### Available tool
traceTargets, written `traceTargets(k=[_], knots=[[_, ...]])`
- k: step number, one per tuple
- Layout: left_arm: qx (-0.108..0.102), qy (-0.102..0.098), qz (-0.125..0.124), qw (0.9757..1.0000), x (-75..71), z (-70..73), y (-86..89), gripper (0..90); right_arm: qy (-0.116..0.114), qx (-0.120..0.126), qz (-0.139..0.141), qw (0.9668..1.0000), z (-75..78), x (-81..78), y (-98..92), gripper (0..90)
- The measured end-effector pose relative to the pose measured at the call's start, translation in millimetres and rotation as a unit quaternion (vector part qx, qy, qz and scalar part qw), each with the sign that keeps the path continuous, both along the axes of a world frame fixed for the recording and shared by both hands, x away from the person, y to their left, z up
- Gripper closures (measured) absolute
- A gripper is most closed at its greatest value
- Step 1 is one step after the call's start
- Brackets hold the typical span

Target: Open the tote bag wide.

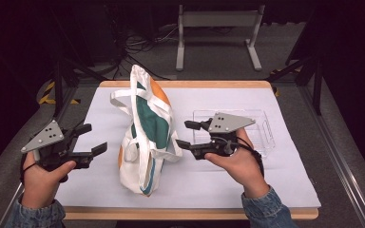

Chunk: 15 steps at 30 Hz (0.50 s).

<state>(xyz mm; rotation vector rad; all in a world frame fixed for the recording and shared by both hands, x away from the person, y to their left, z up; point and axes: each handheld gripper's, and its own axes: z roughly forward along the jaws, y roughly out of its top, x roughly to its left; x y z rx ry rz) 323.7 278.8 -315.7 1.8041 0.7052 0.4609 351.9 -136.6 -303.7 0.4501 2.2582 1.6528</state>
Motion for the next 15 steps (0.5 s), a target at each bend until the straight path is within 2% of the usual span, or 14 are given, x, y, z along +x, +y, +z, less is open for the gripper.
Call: traceTargets(k=[3, 9, 12, 15], knots=[[-0.002, 0.002, -0.006, 1.0, 0.8, -1.4, -2.2, 16.2, 0.016, -0.008, 0.023, 0.9996, -5.6, 1.0, 13.4, 40.9], [-0.002, 0.006, -0.011, 0.9999, 1.5, -3.4, -6.2, 15.9, 0.021, -0.034, 0.051, 0.9979, -8.6, -2.6, 30.5, 41.7], [0.0, 0.005, -0.014, 0.9999, 2.1, -3.7, -6.9, 15.9, 0.031, -0.044, 0.064, 0.9965, -11.8, -6.9, 36.8, 46.2], [-0.001, 0.009, -0.015, 0.9998, 2.3, -4.4, -8.0, 15.8, 0.034, -0.063, 0.064, 0.9953, -18.4, -9.5, 40.2, 54.7]])
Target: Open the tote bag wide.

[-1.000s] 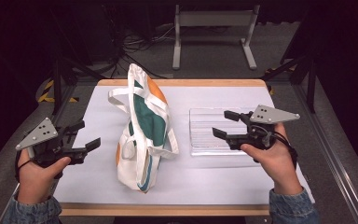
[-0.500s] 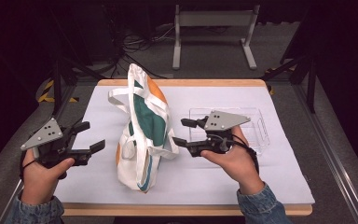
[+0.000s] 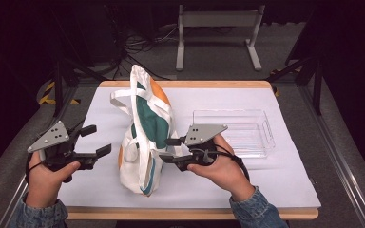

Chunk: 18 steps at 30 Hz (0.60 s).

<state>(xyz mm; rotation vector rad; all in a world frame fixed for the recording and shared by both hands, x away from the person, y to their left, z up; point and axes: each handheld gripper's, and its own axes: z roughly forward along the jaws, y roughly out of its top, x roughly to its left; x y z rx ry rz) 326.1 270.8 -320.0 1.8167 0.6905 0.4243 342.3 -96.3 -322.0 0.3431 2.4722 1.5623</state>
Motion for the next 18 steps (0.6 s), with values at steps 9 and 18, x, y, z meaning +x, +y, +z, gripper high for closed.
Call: traceTargets(k=[9, 18], knots=[[0.002, -0.007, -0.019, 0.9998, -0.9, -1.4, -7.0, 16.7, -0.012, -0.01, 0.001, 0.9999, -3.4, -3.8, 1.5, 85.1], [0.013, -0.02, -0.055, 0.9982, -3.9, -1.8, -28.4, 22.3, -0.011, 0.001, -0.008, 0.9999, -3.5, -4.2, -5.8, 88.1]])
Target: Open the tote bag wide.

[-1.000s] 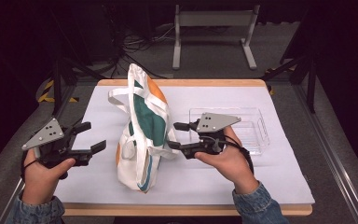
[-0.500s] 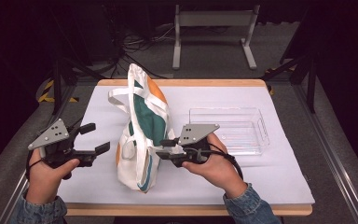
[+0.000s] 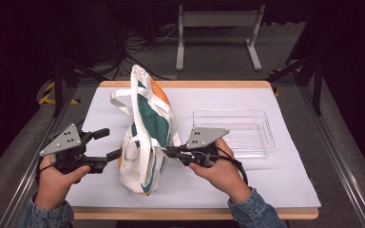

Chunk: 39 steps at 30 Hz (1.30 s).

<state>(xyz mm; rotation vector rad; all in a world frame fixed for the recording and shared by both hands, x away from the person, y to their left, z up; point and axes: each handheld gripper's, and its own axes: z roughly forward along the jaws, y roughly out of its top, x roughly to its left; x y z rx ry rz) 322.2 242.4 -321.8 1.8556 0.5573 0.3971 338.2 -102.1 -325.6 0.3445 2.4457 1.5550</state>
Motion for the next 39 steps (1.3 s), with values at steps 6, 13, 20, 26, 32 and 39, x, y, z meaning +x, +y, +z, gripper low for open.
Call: traceTargets(k=[6, 13, 20, 26, 32, 39], knots=[[0.013, 0.009, -0.023, 0.9996, 5.2, -9.7, -14.3, 28.4, 0.003, 0.004, 0.002, 1.0, 0.0, -1.0, -0.8, 88.1], [0.027, 0.019, -0.05, 0.9982, 7.6, -16.7, -23.6, 65.7, 0.005, 0.005, 0.004, 1.0, -0.7, -2.0, 0.1, 88.1], [0.034, 0.027, -0.07, 0.9966, 8.6, -18.8, -24.7, 81.5, 0.005, 0.004, 0.007, 1.0, -1.4, -2.8, 0.0, 88.2], [0.035, 0.02, -0.062, 0.9973, 7.0, -15.4, -20.9, 81.9, 0.004, 0.007, 0.006, 1.0, -0.5, -2.6, -1.4, 88.1], [0.027, 0.008, -0.042, 0.9987, 3.3, -7.2, -7.8, 81.8, -0.003, 0.014, -0.002, 0.9999, 5.5, -4.0, -8.8, 88.2], [0.022, -0.007, -0.015, 0.9996, -0.8, 2.3, 12.0, 81.7, -0.01, 0.024, -0.013, 0.9996, 12.6, -5.4, -19.4, 88.2]])
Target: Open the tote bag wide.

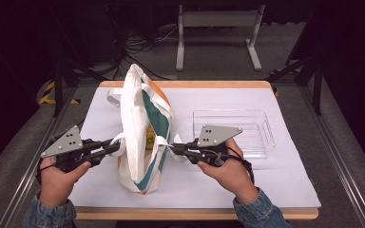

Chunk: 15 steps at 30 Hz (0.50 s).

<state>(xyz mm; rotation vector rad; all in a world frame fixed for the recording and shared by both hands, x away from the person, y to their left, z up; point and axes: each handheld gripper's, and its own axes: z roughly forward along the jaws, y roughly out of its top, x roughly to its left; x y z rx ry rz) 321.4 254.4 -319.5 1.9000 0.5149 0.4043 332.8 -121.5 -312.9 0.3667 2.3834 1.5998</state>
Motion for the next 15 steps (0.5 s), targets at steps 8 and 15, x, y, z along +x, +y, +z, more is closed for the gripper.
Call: traceTargets(k=[8, 15], knots=[[0.014, -0.001, 0.032, 0.9994, -3.7, 6.6, 23.0, 81.7, -0.005, 0.008, -0.021, 0.9997, 8.3, -3.0, -18.1, 88.1], [0.037, 0.015, 0.045, 0.9982, -6.4, 9.5, 38.0, 82.0, -0.003, 0.004, -0.04, 0.9992, 10.0, -6.7, -33.1, 88.1]])
